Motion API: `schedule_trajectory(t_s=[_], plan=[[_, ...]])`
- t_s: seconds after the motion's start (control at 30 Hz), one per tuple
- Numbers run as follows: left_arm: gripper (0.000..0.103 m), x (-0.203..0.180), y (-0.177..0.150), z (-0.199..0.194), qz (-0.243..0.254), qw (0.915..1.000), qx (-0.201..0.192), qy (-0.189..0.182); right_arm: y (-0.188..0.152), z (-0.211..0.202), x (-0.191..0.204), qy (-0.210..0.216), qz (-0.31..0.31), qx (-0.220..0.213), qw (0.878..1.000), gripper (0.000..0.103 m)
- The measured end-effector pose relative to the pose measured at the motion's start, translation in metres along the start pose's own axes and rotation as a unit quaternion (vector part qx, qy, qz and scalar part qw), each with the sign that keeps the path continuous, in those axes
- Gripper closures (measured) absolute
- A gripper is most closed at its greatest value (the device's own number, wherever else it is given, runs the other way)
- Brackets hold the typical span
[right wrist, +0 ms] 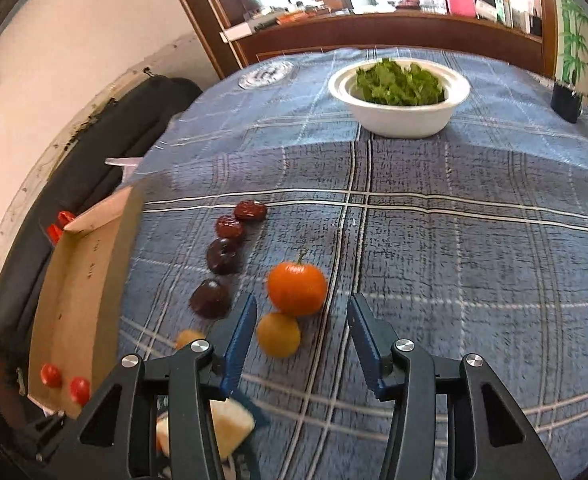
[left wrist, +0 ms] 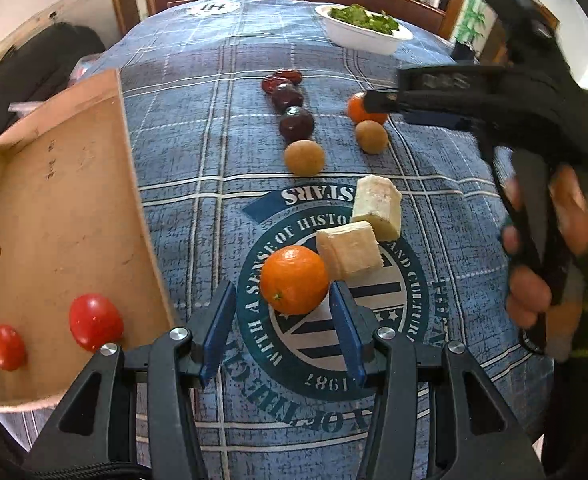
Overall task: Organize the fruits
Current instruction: 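Grasp a tangerine with the left tool while the right tool grasps another tangerine, then carry both held tangerines over the cardboard tray with both tools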
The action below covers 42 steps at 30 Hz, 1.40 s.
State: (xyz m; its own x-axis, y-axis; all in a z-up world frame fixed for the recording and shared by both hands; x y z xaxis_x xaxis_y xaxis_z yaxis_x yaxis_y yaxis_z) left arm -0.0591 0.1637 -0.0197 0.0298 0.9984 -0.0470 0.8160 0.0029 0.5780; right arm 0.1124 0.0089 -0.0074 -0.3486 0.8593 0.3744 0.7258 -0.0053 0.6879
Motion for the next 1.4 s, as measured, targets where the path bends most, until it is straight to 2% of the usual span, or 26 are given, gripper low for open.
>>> schedule_trajectory(t_s=[0.13,0.27,0.33,0.47,0.6,0.87,1.13,1.4], plan=[[0.056,-0.003,0.001,0.005,0.011,0.9999,0.000,-0.006,-0.001,0.018,0.001,0.000,0.002,0.021,1.000,0.055],[0.057,-0.004,0.005,0.009,0.019,0.9998,-0.011,0.001,-0.002,0.026,0.001,-0.003,0.001,0.020,1.000,0.064],[0.070,-0.005,0.005,0.010,0.029,0.9993,-0.021,0.014,-0.001,0.027,0.001,0.002,0.002,0.018,1.000,0.066],[0.072,-0.001,0.008,0.011,0.022,0.9994,-0.026,0.008,-0.002,0.024,0.002,0.003,-0.001,0.014,1.000,0.066],[0.072,0.005,0.010,0.005,0.002,0.9996,-0.030,-0.003,-0.001,0.008,0.001,0.009,0.003,-0.004,1.000,0.066],[0.072,0.011,0.015,-0.033,-0.019,0.9976,-0.067,0.002,-0.006,-0.037,0.005,0.037,0.006,-0.036,0.999,0.066],[0.072,0.018,0.021,-0.058,-0.033,0.9945,-0.095,0.028,-0.017,-0.079,0.032,0.071,-0.022,-0.055,0.996,0.067],[0.072,0.030,0.020,-0.068,-0.048,0.9908,-0.110,0.061,-0.031,-0.093,0.057,0.087,-0.048,-0.055,0.994,0.067]])
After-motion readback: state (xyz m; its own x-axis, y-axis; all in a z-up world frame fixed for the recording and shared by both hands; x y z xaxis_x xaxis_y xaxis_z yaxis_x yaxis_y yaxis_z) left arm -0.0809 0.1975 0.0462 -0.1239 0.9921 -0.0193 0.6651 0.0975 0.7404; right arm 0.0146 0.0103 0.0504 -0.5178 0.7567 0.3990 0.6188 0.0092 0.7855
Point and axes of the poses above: each gripper's, at about its wrist camera, not at the fingertips, and z roughly the way its jaws point, x to its left, y to its top, the point moved 2 cm from there along z, roughly the way its jaws point, and after that the axes turned 8 degrees about -x, right-handed, at the moved point
